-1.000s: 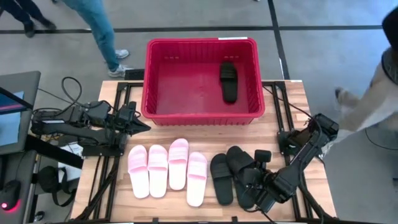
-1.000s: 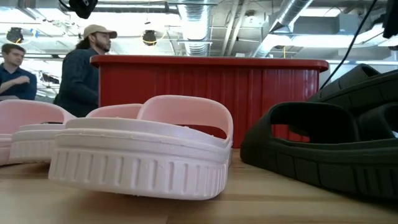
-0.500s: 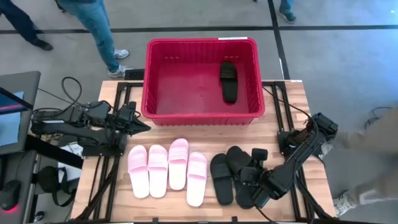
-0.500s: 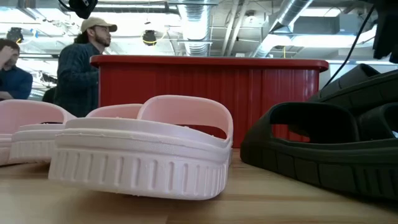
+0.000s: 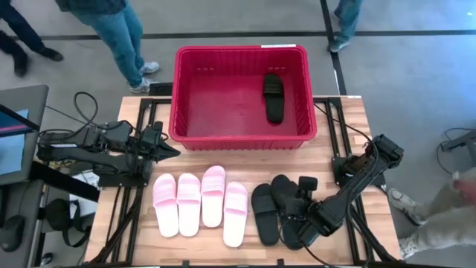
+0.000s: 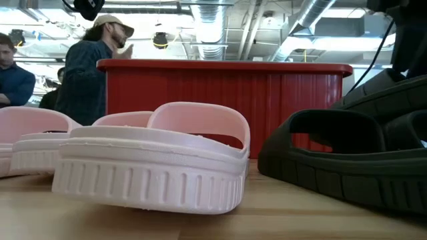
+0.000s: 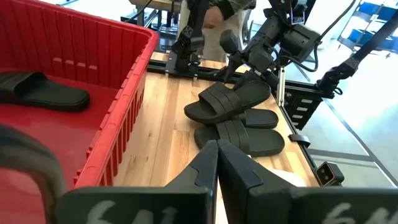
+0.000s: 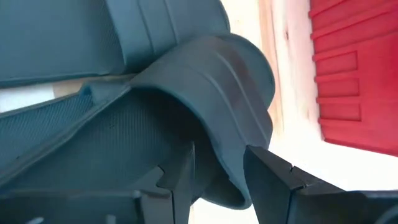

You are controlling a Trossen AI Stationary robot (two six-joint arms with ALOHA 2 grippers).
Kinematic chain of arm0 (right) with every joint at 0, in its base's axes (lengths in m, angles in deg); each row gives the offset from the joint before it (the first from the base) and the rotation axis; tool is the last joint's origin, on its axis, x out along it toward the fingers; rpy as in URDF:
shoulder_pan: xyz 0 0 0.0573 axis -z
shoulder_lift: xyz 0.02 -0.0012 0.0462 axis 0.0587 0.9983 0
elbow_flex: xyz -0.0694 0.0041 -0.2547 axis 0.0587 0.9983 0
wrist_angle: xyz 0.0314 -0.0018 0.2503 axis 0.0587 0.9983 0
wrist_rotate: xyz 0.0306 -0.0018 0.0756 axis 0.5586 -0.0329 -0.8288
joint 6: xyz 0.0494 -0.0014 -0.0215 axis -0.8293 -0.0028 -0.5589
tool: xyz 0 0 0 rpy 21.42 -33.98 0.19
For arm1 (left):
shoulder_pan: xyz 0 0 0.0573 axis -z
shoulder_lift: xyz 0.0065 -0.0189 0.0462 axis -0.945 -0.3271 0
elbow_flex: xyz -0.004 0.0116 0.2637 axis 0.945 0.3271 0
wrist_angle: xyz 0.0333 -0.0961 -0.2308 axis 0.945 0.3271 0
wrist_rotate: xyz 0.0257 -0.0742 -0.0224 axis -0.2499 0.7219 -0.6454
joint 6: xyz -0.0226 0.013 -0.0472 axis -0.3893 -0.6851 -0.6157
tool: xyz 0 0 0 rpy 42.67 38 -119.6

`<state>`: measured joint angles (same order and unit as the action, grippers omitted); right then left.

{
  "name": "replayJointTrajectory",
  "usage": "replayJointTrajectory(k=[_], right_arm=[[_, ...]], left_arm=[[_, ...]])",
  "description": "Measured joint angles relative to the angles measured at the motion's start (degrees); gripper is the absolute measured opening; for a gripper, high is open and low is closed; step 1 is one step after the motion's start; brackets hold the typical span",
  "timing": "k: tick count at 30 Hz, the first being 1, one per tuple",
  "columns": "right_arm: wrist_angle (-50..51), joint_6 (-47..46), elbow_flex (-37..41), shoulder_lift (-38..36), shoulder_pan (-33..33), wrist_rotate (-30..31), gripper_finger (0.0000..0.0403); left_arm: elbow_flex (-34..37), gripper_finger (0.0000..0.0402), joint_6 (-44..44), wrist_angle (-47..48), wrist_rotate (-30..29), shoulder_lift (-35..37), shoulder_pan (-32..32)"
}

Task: Pick and place slides into bin
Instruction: Put the black slide into the red container

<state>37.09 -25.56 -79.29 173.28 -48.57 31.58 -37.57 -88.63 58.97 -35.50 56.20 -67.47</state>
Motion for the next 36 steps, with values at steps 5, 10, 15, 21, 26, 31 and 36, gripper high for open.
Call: replayJointTrajectory(k=[5, 10, 15, 21, 26, 31, 36], right_arm=[[-0.19, 1.64, 0.00, 0.01, 0.70, 0.36, 0.0126], [-1.63, 2.94, 0.53, 0.15, 1.64, 0.39, 0.0120], [-4.24, 3.56, 2.74, 0.20, 2.10, -0.10, 0.0117], [-4.20, 3.54, 3.54, 0.20, 2.94, -0.12, 0.0106], [-4.34, 3.56, 3.54, 0.20, 3.04, 0.02, 0.0037], [-4.92, 2.54, 3.54, 0.20, 2.92, 0.03, 0.0014], [-4.97, 1.79, 2.99, 0.20, 2.94, -0.16, 0.0007]], left_arm=[[0.00, 0.0000, 0.04, 0.01, 0.00, 0.01, 0.01], [0.00, 0.0000, 0.04, 0.02, 0.00, 0.02, 0.00], [0.00, 0.0000, -0.28, 0.02, 0.04, 0.00, 0.00], [0.00, 0.0000, -1.56, 0.02, 0.31, 0.02, 0.00], [0.00, 0.0000, -1.66, 0.04, 0.31, 0.00, 0.00], [0.00, 0.0000, -1.64, 0.02, 0.26, 0.00, 0.00], [0.00, 0.0000, -1.64, 0.03, 0.24, 0.01, 0.01]])
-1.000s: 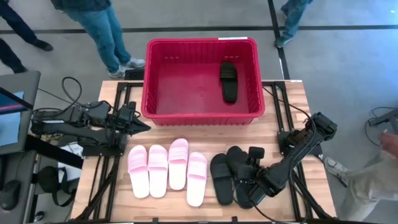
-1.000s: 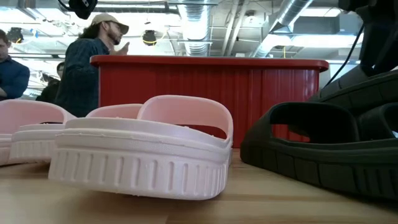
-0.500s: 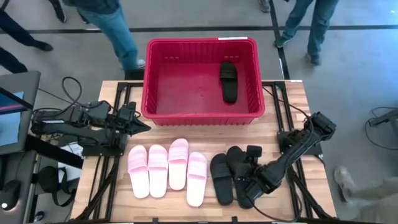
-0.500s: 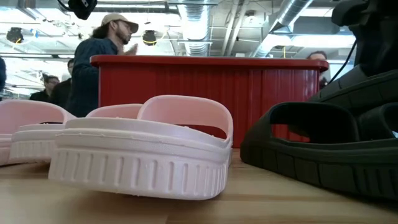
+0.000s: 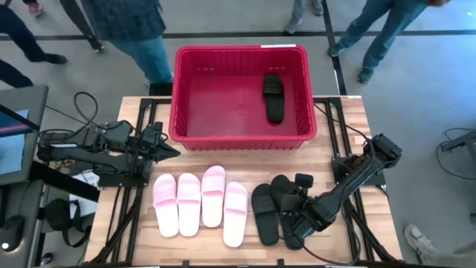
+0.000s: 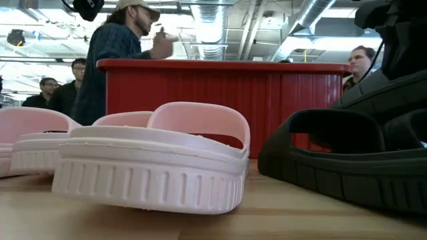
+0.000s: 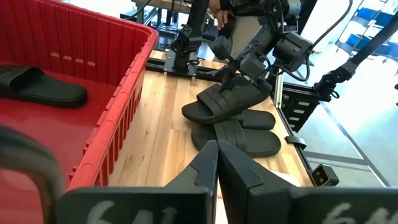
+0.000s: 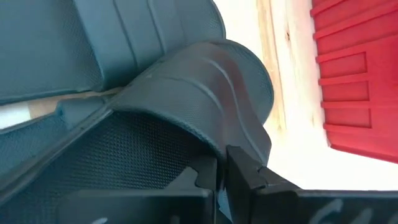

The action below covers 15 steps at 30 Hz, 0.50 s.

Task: Pick and place slides into bin
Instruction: Put the black slide into the red container

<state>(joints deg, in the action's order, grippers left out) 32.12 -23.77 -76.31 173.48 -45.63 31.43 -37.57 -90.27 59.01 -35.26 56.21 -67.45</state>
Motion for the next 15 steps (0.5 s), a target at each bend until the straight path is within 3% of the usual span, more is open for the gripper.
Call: replayJointTrajectory(k=[15], right_arm=[[5.83, -3.88, -5.36, -0.15, -0.09, -0.12, 0.0002]], left_arm=[[0.00, 0.0000, 0.61, 0.19, -0.24, 0.00, -0.01]])
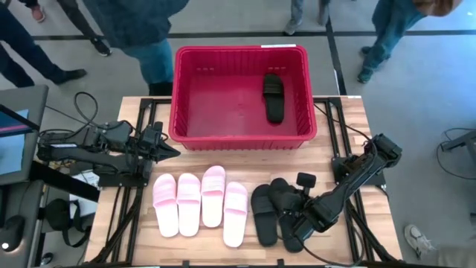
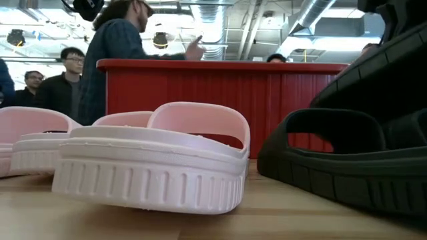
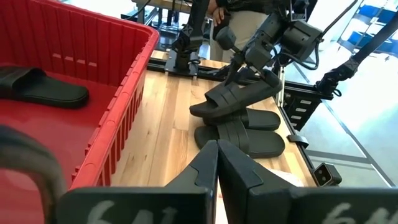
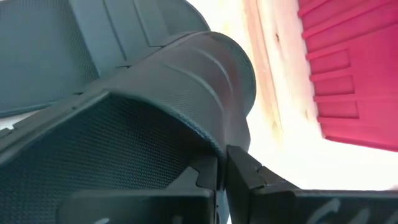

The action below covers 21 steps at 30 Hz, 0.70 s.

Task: Pick and place slides into bin
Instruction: Put the black slide into the red container

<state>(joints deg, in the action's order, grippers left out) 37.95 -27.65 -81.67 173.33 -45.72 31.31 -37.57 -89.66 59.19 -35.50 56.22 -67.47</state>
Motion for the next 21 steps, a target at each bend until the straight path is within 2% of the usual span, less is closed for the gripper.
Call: replayJointTrajectory(k=[10, 21], right_arm=[[5.47, -0.06, -5.23, -0.07, 0.00, 0.27, 0.0001], [12.86, 0.45, -16.34, -0.07, 0.51, 1.35, 0.0001]], left_arm=[[0.00, 0.0000, 0.17, 0.02, 0.02, 0.00, 0.00], [0.00, 0.0000, 0.37, 0.02, 0.04, -0.01, 0.02]])
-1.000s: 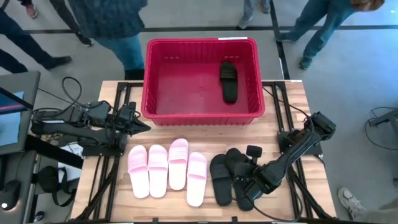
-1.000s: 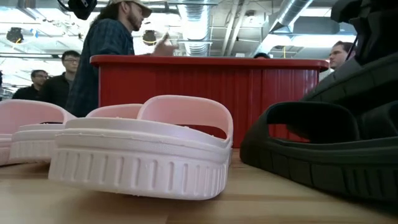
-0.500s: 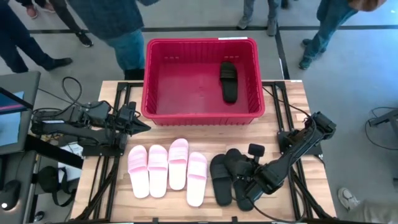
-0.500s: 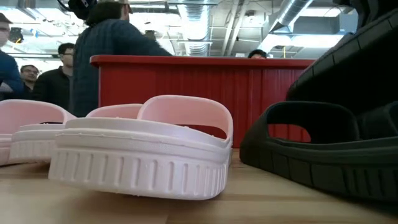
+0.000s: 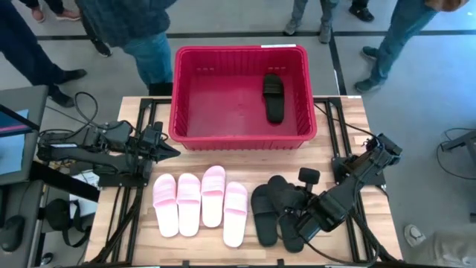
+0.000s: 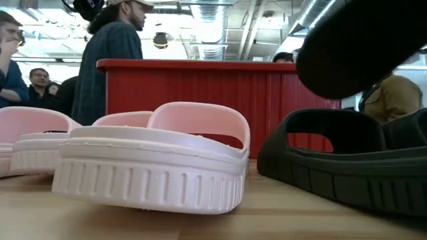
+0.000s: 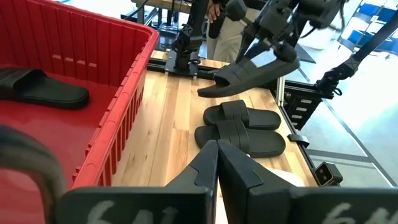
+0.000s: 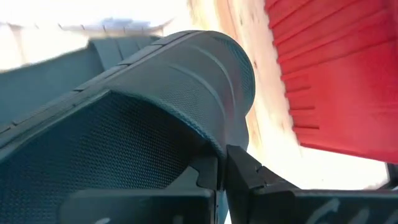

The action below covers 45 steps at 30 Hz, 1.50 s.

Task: Pick and place slides into bin
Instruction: Put the black slide into the red container

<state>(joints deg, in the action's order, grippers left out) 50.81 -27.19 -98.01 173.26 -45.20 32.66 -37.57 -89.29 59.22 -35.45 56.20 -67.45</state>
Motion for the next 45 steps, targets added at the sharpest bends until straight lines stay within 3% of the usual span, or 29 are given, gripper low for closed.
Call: replayJointTrajectory(k=[8, 22, 35, 45], right_arm=[[2.26, 6.10, -9.45, 0.00, 3.98, 3.50, 0.0001], [1.60, 24.13, -21.76, 0.00, 16.68, 6.65, 0.0000], [0.44, 36.53, -28.66, 0.00, 27.27, 5.38, 0.0000], [0.40, 45.44, -29.31, 0.00, 37.06, 3.18, 0.0000]], left_arm=[[0.00, 0.0000, -0.02, 0.00, 0.00, 0.00, -0.02], [0.00, 0.0000, -0.06, 0.73, 0.02, 0.02, -0.01], [0.00, 0.0000, -0.09, 1.18, -0.01, 0.00, 0.00], [0.00, 0.0000, -0.07, 1.13, -0.81, 0.02, -0.01]])
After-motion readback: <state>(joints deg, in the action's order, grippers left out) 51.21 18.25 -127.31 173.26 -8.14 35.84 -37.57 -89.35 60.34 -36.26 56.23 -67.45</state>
